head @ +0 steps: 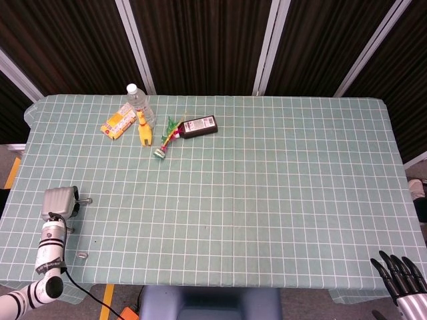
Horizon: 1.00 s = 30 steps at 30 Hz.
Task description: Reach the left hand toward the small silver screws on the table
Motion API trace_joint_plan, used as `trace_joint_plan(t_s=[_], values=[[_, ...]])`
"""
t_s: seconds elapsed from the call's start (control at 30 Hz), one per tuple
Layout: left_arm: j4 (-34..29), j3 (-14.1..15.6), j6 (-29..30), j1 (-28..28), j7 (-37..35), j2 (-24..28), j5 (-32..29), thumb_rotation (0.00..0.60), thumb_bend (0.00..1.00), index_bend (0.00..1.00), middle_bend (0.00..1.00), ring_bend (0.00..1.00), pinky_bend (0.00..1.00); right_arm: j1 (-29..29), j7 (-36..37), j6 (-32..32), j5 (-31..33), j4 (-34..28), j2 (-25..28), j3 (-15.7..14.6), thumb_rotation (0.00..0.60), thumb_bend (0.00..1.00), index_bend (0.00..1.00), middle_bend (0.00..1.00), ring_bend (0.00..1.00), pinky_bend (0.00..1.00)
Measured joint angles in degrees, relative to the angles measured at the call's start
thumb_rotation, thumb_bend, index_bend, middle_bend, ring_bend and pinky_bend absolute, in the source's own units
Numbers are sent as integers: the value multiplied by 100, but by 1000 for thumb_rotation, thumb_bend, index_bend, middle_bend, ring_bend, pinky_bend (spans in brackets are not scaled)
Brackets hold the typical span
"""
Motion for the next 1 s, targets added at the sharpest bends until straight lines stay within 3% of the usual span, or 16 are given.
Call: trace_joint_plan(t_s=[0.4, 1.0], values=[[-531, 56, 259, -32, 339, 175, 158, 600, 414, 540, 1000, 1000, 1000, -2, 70, 43, -1, 16, 21, 2, 600, 180, 0, 0, 0, 0], [-641, 148, 351, -79, 633, 122, 154, 600, 389, 472, 1000, 1000, 1000, -13, 109, 84, -9, 34, 26, 3, 600, 180, 0, 0, 0, 0]])
